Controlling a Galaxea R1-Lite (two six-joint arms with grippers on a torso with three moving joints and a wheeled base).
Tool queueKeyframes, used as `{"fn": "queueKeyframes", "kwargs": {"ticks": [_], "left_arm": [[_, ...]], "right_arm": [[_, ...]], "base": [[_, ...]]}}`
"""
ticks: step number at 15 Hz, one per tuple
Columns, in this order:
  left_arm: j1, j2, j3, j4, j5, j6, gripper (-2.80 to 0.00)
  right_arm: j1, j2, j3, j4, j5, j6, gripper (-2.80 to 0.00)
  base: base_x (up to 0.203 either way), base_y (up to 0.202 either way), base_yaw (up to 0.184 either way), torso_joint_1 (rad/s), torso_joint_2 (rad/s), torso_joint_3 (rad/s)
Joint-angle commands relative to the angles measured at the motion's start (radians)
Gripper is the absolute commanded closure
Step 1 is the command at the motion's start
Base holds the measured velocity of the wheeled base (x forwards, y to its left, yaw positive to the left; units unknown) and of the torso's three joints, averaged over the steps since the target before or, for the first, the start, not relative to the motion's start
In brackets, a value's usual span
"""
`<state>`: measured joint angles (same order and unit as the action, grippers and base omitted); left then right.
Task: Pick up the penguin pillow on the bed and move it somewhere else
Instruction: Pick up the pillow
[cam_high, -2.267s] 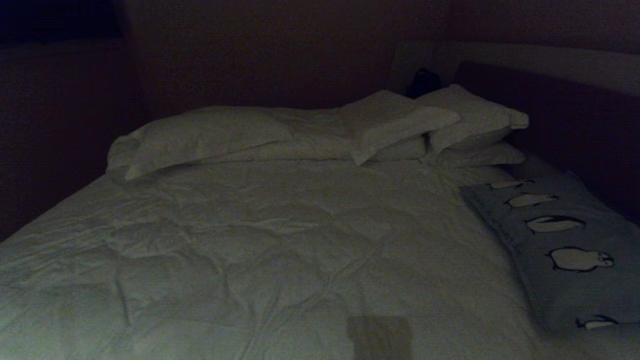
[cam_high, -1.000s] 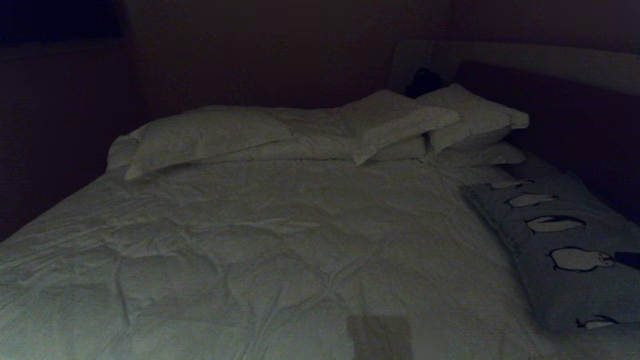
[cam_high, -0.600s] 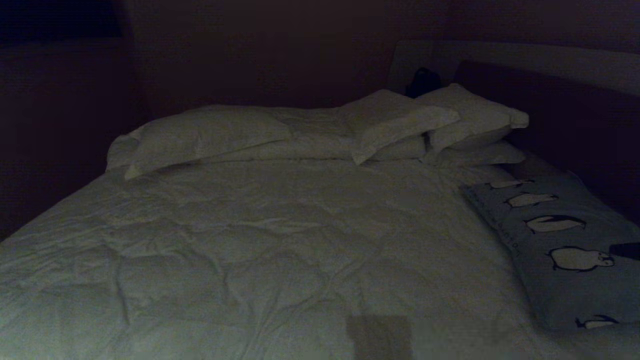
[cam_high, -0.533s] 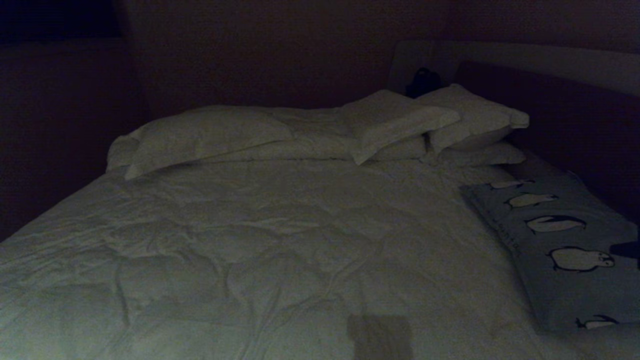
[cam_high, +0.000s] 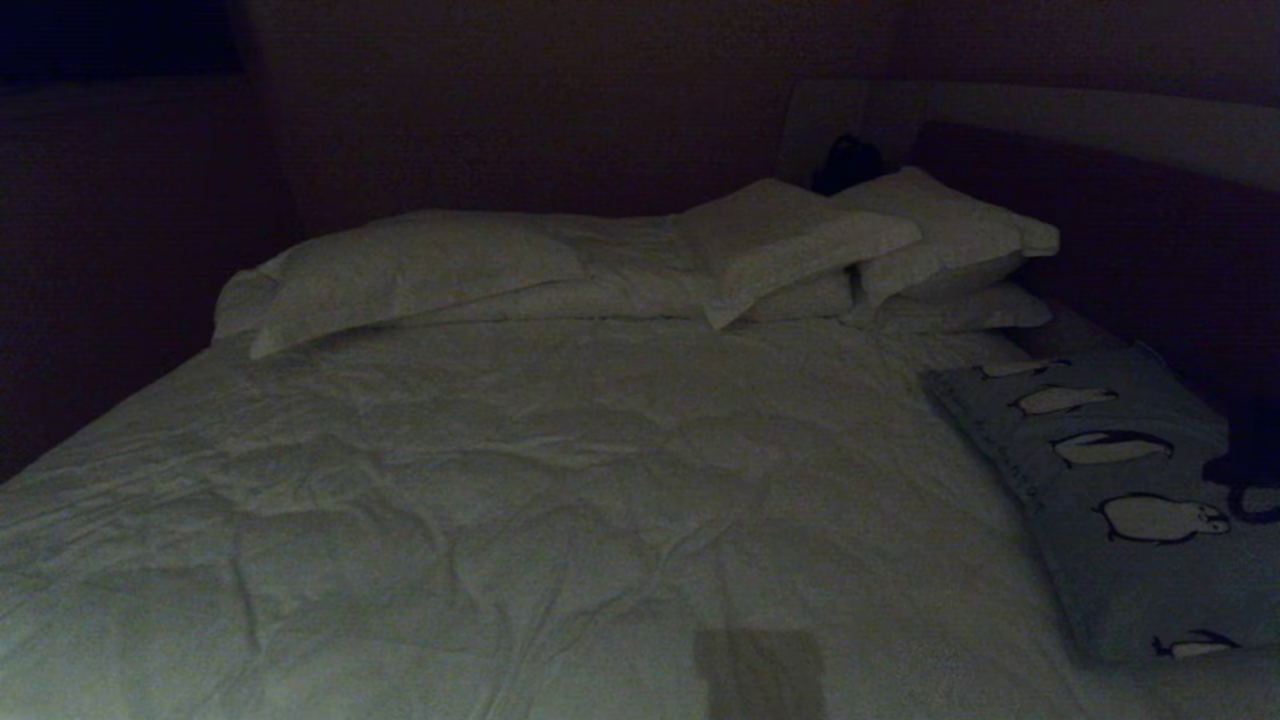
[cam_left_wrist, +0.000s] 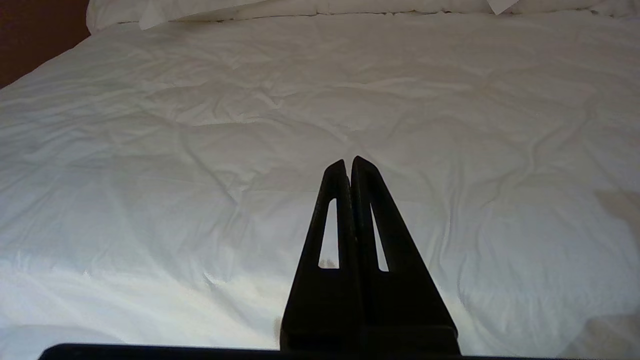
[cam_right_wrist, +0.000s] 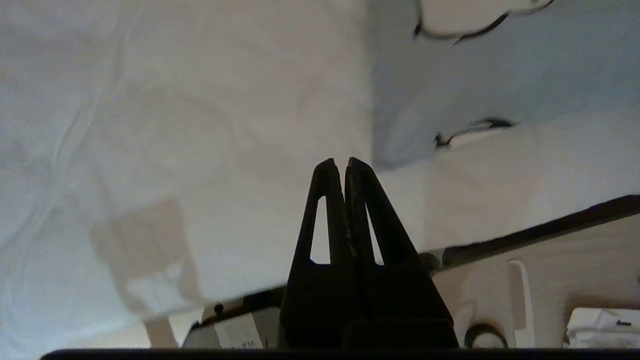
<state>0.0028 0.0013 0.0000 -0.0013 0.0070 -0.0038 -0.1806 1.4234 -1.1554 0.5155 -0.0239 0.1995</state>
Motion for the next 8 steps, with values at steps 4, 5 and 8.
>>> {"fn": "queueKeyframes", "kwargs": {"ticks": [4, 5, 8], "left_arm": [[0.0, 0.0, 0.0, 0.0, 0.001, -0.001, 0.0], [0.0, 0.0, 0.0, 0.0, 0.001, -0.001, 0.0], [0.0, 0.0, 0.0, 0.0, 0.001, -0.001, 0.0]], "right_arm": [[-0.093, 0.202, -0.145, -0.005, 0.001, -0.004, 0.0], [-0.109, 0.233, -0.175, -0.006, 0.002, -0.004, 0.0], [-0.159, 0.321, -0.264, -0.007, 0.013, 0.0, 0.0]], "base": [[0.0, 0.0, 0.0, 0.0, 0.0, 0.0], [0.0, 0.0, 0.0, 0.0, 0.0, 0.0], [0.0, 0.0, 0.0, 0.0, 0.0, 0.0]]}}
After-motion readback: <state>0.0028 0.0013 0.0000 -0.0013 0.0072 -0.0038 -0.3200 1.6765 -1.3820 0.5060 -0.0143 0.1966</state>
